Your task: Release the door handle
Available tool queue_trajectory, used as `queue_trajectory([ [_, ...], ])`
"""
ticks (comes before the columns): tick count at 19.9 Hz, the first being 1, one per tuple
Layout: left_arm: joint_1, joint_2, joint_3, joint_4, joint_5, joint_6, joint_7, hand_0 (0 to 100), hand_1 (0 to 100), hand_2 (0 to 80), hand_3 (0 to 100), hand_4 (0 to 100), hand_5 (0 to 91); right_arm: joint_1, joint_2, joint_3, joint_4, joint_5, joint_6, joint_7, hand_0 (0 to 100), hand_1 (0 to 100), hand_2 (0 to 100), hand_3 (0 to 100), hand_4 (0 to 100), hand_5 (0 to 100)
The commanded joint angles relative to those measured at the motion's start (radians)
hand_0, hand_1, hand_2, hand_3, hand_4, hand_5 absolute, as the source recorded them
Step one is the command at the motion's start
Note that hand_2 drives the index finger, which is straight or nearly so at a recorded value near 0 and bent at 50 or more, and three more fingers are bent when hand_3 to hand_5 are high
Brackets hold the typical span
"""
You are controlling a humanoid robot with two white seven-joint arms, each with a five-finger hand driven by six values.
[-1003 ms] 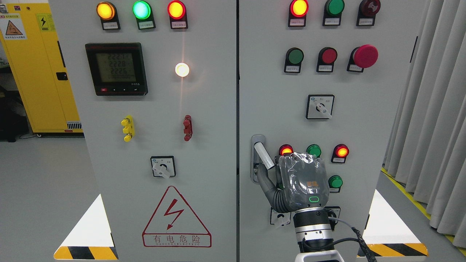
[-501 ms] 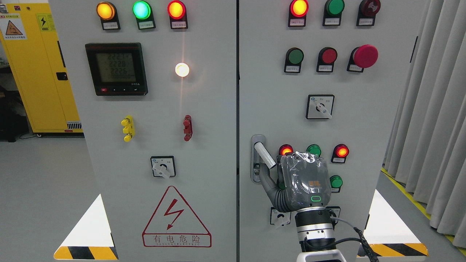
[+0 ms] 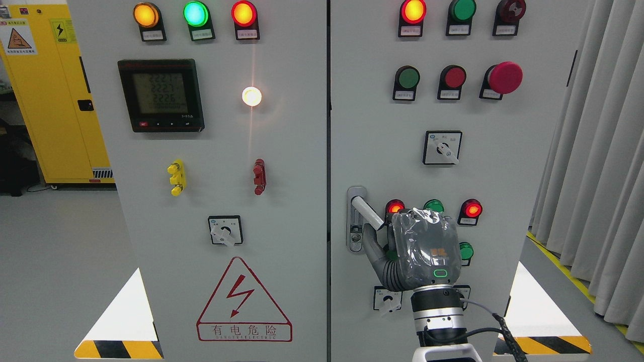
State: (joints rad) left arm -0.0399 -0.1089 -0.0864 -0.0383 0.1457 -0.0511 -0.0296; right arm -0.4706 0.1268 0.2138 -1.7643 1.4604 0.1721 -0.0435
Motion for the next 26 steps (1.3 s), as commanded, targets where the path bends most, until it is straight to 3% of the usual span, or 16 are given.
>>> queue_trajectory([
  [1, 0.000, 0.000, 0.000, 0.000, 0.000, -0.001, 0.000, 12, 56, 0.0, 0, 0, 0.0, -0.005, -0.001, -0.013, -0.001, 0.000, 0.000, -0.003, 64, 38, 98, 100, 100, 100],
  [26, 0.000, 0.000, 0.000, 0.000, 0.000, 0.000, 0.000, 12, 56, 0.0, 0, 0, 0.0, -0.023, -0.007, -0.019, -0.001, -0.002, -0.002, -0.003, 65, 39, 98, 100, 100, 100],
])
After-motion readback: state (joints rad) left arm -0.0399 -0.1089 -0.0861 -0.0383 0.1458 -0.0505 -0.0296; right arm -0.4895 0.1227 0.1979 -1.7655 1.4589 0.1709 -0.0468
